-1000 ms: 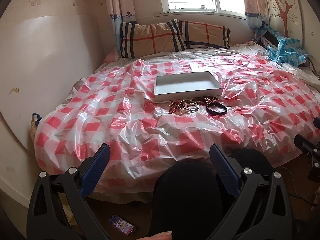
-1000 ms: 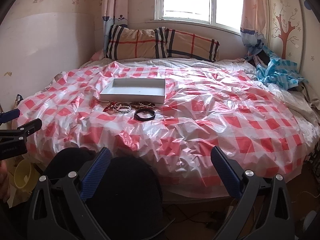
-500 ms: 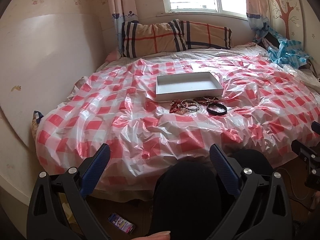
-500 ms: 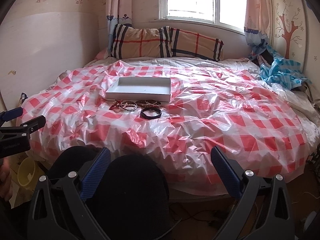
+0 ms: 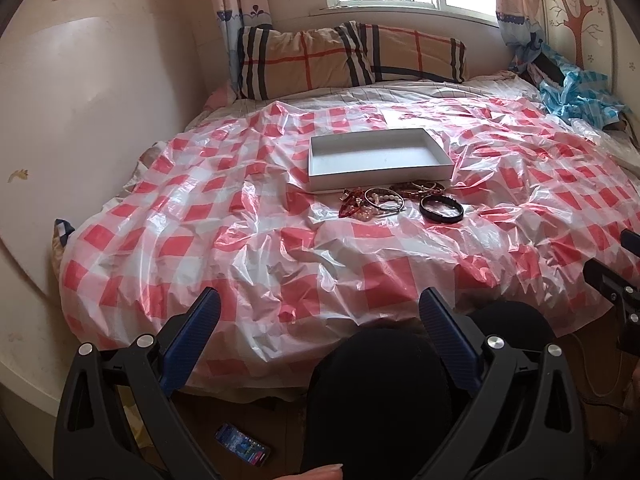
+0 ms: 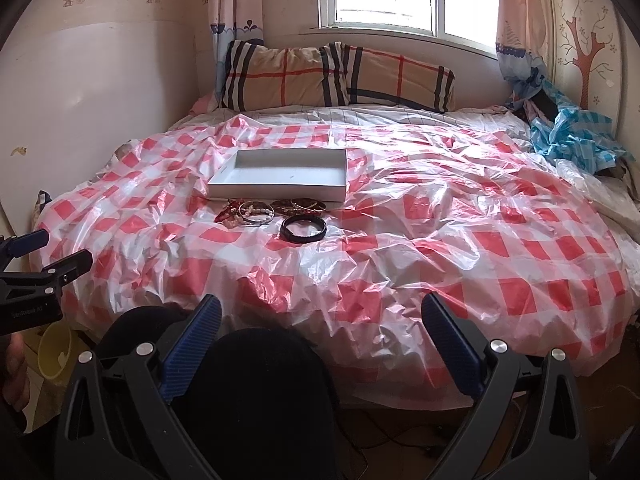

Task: Organize jewelry
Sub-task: 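Move both tools toward the bracelet pile beside the white box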

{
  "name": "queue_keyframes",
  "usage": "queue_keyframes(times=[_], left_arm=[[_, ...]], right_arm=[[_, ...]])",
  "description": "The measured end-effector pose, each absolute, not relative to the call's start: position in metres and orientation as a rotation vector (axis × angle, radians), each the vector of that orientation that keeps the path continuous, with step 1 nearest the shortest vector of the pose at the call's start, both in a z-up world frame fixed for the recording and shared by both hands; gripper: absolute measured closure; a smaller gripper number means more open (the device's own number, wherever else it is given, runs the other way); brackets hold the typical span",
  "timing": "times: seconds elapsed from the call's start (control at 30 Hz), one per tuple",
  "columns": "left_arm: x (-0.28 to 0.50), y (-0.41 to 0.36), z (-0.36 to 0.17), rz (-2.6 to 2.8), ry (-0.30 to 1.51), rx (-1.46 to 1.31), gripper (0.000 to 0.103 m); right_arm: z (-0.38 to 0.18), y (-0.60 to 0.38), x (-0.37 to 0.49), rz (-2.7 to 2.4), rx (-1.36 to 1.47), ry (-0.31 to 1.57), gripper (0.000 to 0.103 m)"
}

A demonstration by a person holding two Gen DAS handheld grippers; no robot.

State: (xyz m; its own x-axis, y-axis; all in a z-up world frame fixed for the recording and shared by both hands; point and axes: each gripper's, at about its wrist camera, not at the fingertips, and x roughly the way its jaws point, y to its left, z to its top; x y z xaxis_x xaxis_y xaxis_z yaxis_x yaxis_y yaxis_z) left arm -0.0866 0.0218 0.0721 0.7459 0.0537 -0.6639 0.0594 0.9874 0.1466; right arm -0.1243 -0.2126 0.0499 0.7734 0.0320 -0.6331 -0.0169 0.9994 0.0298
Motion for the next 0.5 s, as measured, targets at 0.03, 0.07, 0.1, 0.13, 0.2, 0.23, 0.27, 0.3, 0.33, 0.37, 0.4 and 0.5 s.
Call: queue_keyframes(times=[0.03,0.07,0.1,0.13,0.2,0.23,0.27,0.3,0.33,0.37,0.4,0.5], left_arm=[[-0.083,0.021,0.071,-0.002,0.733,0.163,0.008],[-0.079,0.021,0.070,-0.003,0.735,0.162,0.008],[-0.076,0.020,0.069,-0.005,0.737,0.162,0.008],[-0.070,0.020,0.067,-0.007,0.741,0.161,0.008],[-0.062,0.018,0.064,-0.007,0.749,0.166,0.008],[-0.057,0.017,0.063,-0.006,0.752,0.170,0.008],[-0.053,0.016,0.062,-0.006,0.755,0.174,0.008],[-0.048,0.015,0.060,-0.006,0.755,0.176,0.008],[-0.044,0.015,0.059,-0.006,0.757,0.177,0.008],[-0.039,0.014,0.057,-0.005,0.760,0.179,0.008],[-0.035,0.014,0.056,-0.004,0.763,0.180,0.008],[-0.023,0.014,0.050,-0.003,0.775,0.177,0.008]], right_arm=[[0.049,-0.213,-0.119,0.028,0.023,0.690,0.007],[0.048,-0.212,-0.115,0.032,0.026,0.691,0.007],[0.047,-0.212,-0.110,0.033,0.026,0.693,0.007],[0.046,-0.212,-0.105,0.033,0.027,0.696,0.007],[0.042,-0.212,-0.093,0.034,0.030,0.705,0.007],[0.040,-0.213,-0.087,0.036,0.033,0.710,0.007],[0.038,-0.212,-0.081,0.038,0.035,0.713,0.007],[0.037,-0.212,-0.076,0.040,0.036,0.715,0.007],[0.035,-0.212,-0.070,0.043,0.036,0.719,0.007],[0.033,-0.211,-0.065,0.044,0.035,0.721,0.007],[0.031,-0.211,-0.059,0.048,0.036,0.725,0.007],[0.027,-0.209,-0.045,0.055,0.036,0.733,0.007]])
